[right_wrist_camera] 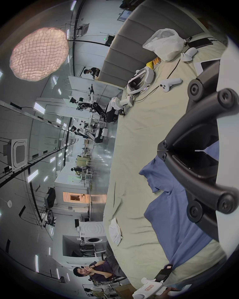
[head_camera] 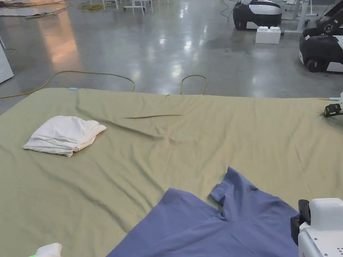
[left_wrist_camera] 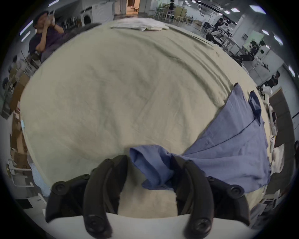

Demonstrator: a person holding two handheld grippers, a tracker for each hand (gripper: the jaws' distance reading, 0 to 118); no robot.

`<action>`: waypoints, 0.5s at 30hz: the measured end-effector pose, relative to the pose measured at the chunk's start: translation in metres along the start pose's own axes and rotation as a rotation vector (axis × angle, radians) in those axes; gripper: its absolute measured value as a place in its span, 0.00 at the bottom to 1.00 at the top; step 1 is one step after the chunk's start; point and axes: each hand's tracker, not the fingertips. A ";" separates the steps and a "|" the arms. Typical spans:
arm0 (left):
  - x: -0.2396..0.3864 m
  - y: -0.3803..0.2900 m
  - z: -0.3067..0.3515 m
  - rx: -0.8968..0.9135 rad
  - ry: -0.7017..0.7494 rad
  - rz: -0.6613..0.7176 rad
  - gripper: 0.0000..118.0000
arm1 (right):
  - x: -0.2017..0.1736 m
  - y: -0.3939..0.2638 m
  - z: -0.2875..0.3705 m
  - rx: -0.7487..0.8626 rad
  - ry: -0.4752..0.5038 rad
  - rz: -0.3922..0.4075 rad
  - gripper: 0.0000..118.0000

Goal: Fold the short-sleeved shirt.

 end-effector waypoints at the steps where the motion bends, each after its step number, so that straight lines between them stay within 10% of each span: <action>1: 0.003 -0.003 0.001 0.000 0.003 -0.023 0.20 | 0.001 -0.001 -0.002 -0.005 -0.003 0.001 0.00; 10: -0.010 -0.015 0.012 0.081 -0.077 0.004 0.05 | 0.019 0.004 -0.060 -0.120 -0.024 0.019 0.01; 13: -0.007 -0.019 0.022 0.122 -0.082 -0.016 0.05 | 0.031 0.010 -0.107 -0.214 0.012 0.009 0.47; 15: -0.008 -0.019 0.027 0.138 -0.085 -0.021 0.05 | 0.037 0.014 -0.142 -0.280 0.058 -0.002 0.55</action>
